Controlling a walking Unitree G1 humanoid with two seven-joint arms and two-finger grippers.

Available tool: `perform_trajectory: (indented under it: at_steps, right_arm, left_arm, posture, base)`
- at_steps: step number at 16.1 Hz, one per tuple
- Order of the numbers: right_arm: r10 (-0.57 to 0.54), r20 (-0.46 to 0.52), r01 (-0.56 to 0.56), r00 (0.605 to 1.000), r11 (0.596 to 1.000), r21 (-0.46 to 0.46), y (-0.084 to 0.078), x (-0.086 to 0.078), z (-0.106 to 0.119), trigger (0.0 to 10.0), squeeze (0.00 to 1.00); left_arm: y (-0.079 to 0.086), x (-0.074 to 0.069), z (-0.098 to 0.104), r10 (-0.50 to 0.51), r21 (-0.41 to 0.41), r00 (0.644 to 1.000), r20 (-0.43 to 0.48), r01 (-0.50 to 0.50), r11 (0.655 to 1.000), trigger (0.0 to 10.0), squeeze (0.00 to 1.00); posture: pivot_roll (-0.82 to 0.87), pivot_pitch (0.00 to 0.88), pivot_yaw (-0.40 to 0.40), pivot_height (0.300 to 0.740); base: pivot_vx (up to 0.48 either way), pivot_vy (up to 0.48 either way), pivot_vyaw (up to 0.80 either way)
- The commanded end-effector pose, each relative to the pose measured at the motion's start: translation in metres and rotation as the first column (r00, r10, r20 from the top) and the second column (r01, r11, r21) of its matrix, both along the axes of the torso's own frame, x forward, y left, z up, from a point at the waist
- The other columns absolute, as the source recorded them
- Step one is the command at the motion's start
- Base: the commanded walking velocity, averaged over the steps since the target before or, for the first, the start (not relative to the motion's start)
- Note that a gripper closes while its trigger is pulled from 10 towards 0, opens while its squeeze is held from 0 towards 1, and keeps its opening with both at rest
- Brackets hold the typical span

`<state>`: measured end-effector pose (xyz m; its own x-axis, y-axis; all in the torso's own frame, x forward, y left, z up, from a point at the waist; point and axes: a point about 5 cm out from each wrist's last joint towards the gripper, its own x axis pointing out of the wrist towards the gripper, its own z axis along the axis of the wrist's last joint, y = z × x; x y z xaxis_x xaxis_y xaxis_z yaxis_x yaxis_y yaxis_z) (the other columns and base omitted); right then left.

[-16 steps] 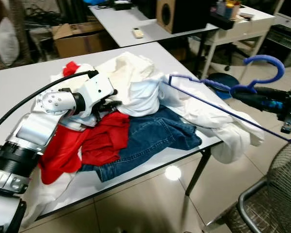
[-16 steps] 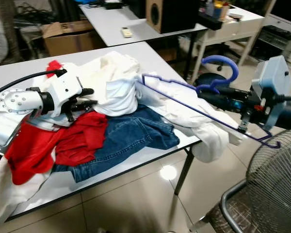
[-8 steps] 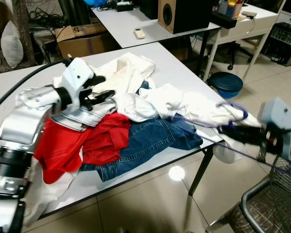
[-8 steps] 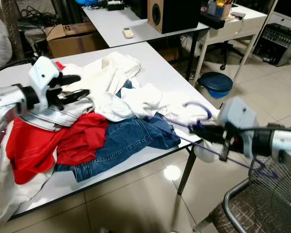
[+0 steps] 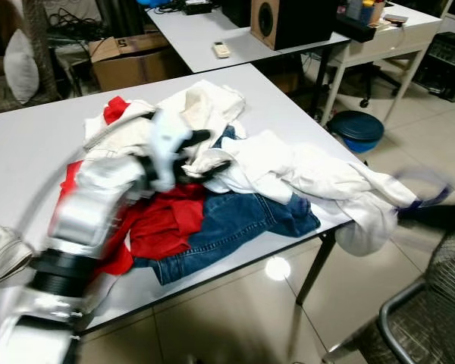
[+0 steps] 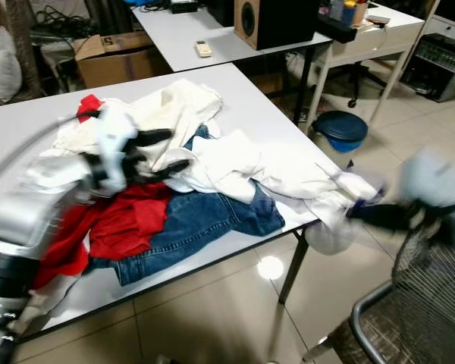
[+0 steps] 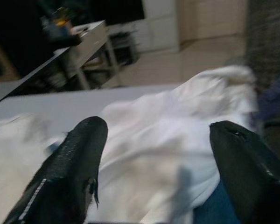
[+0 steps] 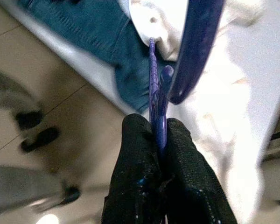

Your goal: Hang hanger

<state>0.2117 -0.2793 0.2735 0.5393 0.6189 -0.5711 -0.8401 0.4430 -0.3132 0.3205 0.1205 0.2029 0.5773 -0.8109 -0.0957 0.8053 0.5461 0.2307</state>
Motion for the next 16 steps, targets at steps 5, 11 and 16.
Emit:
perform_trajectory:
  at_steps: [5,11,16]
  right_arm:
    - [-0.004,0.153,-0.017,0.988,0.991,0.134,0.003,0.011,0.022,10.0,0.0]
    - [0.046,0.123,-0.066,0.991,0.984,0.165,0.013,0.009,0.013,10.0,0.0]
    - [0.06,0.095,-0.076,0.994,0.981,0.178,0.019,0.009,0.003,10.0,0.0]
  left_arm:
    - [-0.032,0.009,0.001,-0.03,0.031,0.996,0.089,0.028,0.999,10.0,0.0]
    - [-0.043,0.024,-0.015,0.004,0.143,0.99,0.142,-0.024,0.989,0.0,0.0]
    - [-0.041,0.035,-0.016,0.06,0.115,0.985,0.16,-0.079,0.99,0.0,0.0]
  posture:
    - [-0.09,0.027,0.055,0.74]
    - [-0.09,0.03,0.066,0.74]
    - [-0.1,0.021,0.064,0.74]
  base:
    - [0.0,0.0,0.0]
    - [0.0,0.0,0.0]
    - [0.0,0.0,0.0]
